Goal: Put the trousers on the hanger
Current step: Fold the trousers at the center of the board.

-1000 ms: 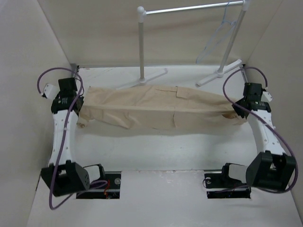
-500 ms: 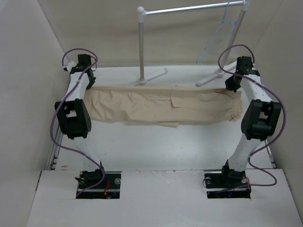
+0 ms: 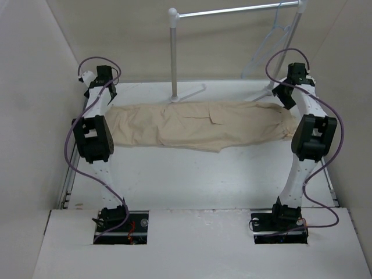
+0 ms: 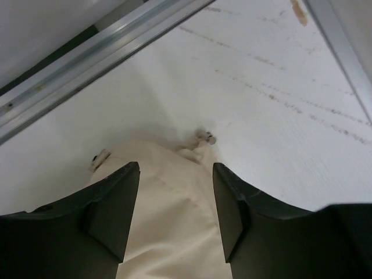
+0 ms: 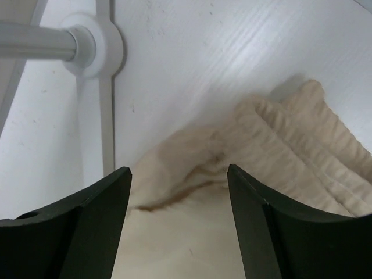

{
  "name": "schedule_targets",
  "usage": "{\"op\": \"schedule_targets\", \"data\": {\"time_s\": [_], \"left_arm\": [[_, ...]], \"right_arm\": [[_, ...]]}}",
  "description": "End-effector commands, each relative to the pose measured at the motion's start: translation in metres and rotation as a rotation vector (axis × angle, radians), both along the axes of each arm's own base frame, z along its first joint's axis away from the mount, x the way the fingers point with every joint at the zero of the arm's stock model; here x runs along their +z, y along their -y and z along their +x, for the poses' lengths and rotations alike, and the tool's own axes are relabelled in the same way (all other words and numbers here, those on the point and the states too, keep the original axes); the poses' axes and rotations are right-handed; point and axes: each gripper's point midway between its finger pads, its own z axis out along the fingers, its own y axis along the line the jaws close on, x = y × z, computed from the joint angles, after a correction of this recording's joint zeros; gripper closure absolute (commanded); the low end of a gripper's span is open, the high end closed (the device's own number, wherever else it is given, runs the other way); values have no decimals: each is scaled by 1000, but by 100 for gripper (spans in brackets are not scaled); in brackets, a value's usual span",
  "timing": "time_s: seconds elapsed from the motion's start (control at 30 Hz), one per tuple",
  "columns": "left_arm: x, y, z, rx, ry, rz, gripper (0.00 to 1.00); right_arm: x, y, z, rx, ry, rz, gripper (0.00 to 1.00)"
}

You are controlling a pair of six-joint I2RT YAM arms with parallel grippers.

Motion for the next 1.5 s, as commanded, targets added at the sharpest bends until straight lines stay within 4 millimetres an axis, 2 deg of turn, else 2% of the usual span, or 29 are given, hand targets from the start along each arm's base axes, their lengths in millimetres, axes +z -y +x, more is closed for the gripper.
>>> {"op": "schedule_targets", "data": {"time_s": [0.0, 0.07, 0.2, 0.27, 0.33, 0.43, 0.5, 0.7, 0.73, 0.77, 0.8, 0.9, 0.97, 1.07, 1.23, 1.27, 1.33, 1.37, 1.47], "left_arm": [[56, 16, -35, -9, 99, 19, 48], [49, 56, -52, -74, 118, -19, 49], [21, 133, -72, -188, 114, -145, 49], [6, 152, -71, -223, 87, -196, 50], [-7, 154, -69, -224, 65, -220, 50], [-22, 133, -64, -182, 57, -222, 50], [-35, 114, -63, -145, 44, -229, 50], [-80, 71, -80, -33, -42, -249, 50], [-87, 65, -84, -17, -62, -250, 50], [-94, 58, -90, -1, -81, -250, 50], [-100, 52, -96, 12, -100, -251, 51], [-110, 36, -123, 67, -152, -234, 53], [-112, 30, -141, 95, -180, -216, 54], [-106, 28, -170, 116, -225, -201, 54], [-93, 4, -229, 205, -294, -133, 57], [-87, 1, -241, 220, -296, -113, 57], [-75, -3, -258, 237, -282, -75, 58], [-70, -3, -264, 240, -280, -65, 58], [-53, 2, -265, 222, -241, -59, 58]], "right_arm": [[69, -6, -24, 18, 130, -54, 27], [70, -8, -45, 9, 150, -50, 28], [49, -7, -98, -47, 152, -20, 30], [37, -8, -115, -58, 146, -15, 30], [17, -14, -127, -42, 117, 12, 29], [-16, -24, -132, -18, 69, 95, 30], [-33, -25, -132, -18, 47, 144, 35], [-63, -21, -129, -52, -11, 197, 41], [-65, -21, -130, -57, -13, 209, 45], [-67, -21, -131, -61, -15, 215, 53], [-71, -21, -135, -66, -26, 219, 67], [-76, -18, -150, -90, -44, 214, 87], [-78, -18, -160, -101, -53, 214, 90], [-78, -18, -160, -101, -53, 214, 90], [-78, -18, -160, -101, -53, 214, 90], [-79, -17, -234, -166, -55, 180, 97], [-75, -24, -251, -160, -47, 183, 97], [-74, -26, -253, -158, -47, 185, 97], [-74, -26, -253, -158, -47, 186, 97]]}}
